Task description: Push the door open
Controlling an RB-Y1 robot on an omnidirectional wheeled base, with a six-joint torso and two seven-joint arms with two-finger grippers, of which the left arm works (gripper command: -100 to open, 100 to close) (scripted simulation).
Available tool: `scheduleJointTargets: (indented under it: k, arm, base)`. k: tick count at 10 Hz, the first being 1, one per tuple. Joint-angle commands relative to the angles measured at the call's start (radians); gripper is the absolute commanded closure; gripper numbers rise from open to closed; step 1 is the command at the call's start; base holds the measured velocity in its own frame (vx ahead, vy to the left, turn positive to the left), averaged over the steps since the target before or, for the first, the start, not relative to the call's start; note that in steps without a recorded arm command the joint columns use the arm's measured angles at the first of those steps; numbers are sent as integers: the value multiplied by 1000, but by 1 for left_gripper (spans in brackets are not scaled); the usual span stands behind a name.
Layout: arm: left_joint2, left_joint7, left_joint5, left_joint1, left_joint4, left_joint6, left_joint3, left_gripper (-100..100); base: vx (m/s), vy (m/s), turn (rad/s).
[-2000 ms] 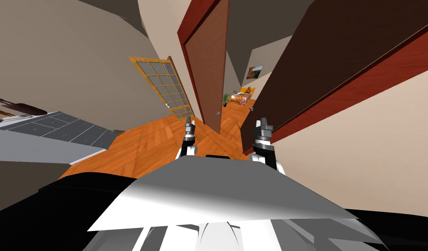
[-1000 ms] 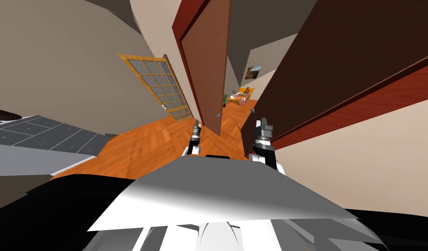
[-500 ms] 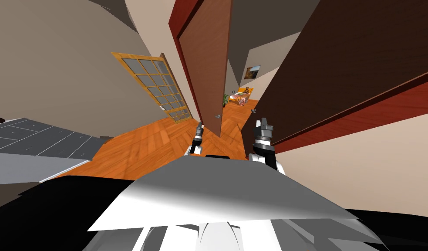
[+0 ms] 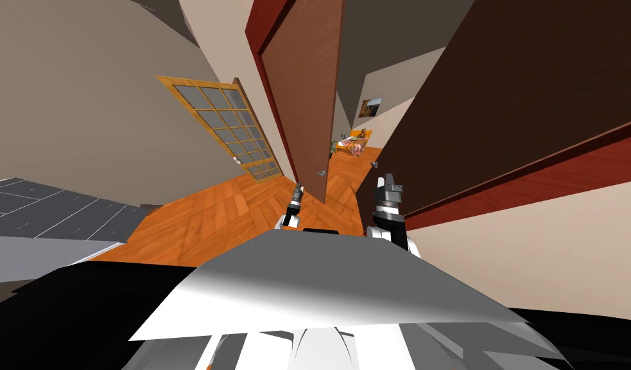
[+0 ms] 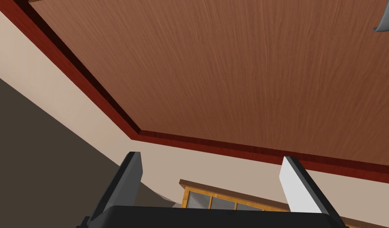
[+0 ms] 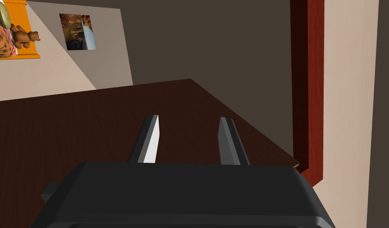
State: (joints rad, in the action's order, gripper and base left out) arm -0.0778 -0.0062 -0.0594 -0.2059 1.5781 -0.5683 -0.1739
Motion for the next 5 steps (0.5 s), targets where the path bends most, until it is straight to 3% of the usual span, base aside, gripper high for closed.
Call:
scheduleJointTargets:
  k: [1,5]
  arm:
    - [1,4,-2,11,-31,-13,-4,-100]
    - [-3,29,-14,58,-149,-42,-32,-100]
  base:
    - [62,25,-7]
    - [84,37,-29]
